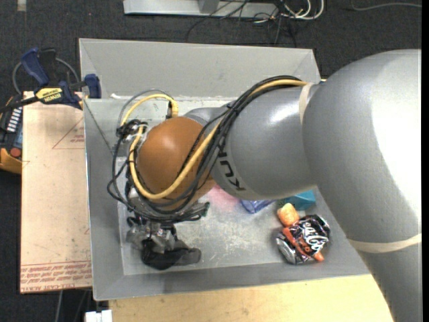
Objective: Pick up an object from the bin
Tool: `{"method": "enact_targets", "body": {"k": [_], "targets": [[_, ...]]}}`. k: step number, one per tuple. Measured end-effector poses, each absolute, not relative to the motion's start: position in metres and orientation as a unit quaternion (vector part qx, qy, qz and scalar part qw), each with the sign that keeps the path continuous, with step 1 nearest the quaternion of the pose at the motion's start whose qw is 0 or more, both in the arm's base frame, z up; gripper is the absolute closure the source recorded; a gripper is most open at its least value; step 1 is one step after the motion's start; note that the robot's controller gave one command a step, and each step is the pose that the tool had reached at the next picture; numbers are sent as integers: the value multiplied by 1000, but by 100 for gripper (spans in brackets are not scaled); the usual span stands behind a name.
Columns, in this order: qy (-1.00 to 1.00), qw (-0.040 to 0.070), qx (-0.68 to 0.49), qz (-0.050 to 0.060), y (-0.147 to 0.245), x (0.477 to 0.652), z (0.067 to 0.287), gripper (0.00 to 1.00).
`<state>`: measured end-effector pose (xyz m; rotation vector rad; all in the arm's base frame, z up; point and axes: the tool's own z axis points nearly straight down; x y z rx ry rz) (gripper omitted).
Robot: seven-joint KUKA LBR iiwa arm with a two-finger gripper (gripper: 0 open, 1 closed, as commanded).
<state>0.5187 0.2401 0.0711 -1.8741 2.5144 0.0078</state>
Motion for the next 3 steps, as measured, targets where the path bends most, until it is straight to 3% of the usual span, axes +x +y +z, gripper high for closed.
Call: {"method": "enact_targets", "body": {"k": [2,3], "targets": [[802,1,-597,3,239,518,75,100],[803,2,-596,3,240,518,88,100]]}}
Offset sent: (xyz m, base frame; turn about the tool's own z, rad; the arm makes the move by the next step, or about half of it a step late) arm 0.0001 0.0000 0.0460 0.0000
